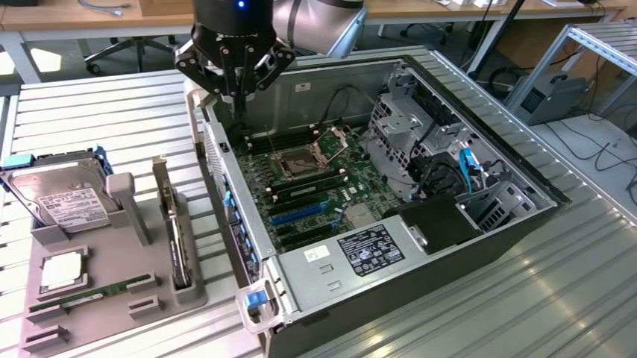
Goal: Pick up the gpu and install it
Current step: 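Reach for the gpu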
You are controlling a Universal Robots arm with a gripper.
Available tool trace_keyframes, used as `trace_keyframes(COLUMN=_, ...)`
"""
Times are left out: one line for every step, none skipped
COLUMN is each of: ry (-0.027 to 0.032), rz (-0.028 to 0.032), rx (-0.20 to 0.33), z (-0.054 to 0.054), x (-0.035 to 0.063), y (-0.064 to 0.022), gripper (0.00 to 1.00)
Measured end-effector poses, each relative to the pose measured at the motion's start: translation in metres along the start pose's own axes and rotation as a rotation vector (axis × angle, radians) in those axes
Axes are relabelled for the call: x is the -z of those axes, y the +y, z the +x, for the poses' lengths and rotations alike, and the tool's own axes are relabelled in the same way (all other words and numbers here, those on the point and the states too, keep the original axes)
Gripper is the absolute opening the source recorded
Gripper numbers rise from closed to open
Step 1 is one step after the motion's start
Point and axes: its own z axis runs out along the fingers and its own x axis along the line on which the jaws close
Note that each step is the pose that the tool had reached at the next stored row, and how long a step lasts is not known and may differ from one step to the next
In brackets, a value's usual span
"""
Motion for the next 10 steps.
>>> trace_keyframes(ry=0.0000, rz=0.0000, rx=0.000, z=0.0002, x=0.0000, y=0.0000, gripper=0.11)
trace_keyframes(ry=0.0000, rz=0.0000, rx=0.000, z=0.0004, x=0.0000, y=0.0000, gripper=0.11)
trace_keyframes(ry=0.0000, rz=0.0000, rx=0.000, z=0.0006, x=0.0000, y=0.0000, gripper=0.11)
trace_keyframes(ry=0.0001, rz=0.0000, rx=0.000, z=0.0009, x=0.0000, y=-0.0001, gripper=0.11)
trace_keyframes(ry=0.0000, rz=0.0000, rx=0.000, z=0.0011, x=0.0000, y=-0.0001, gripper=0.11)
trace_keyframes(ry=0.0000, rz=0.0000, rx=0.000, z=0.0013, x=0.0000, y=-0.0001, gripper=0.11)
trace_keyframes(ry=0.0000, rz=0.0000, rx=0.000, z=0.0016, x=0.0000, y=-0.0001, gripper=0.11)
trace_keyframes(ry=0.0000, rz=0.0000, rx=0.000, z=0.0019, x=0.0000, y=-0.0001, gripper=0.11)
trace_keyframes(ry=0.0000, rz=0.0000, rx=0.000, z=0.0021, x=0.0001, y=-0.0002, gripper=0.11)
trace_keyframes(ry=0.0000, rz=0.0000, rx=0.000, z=0.0027, x=0.0001, y=-0.0002, gripper=0.11)
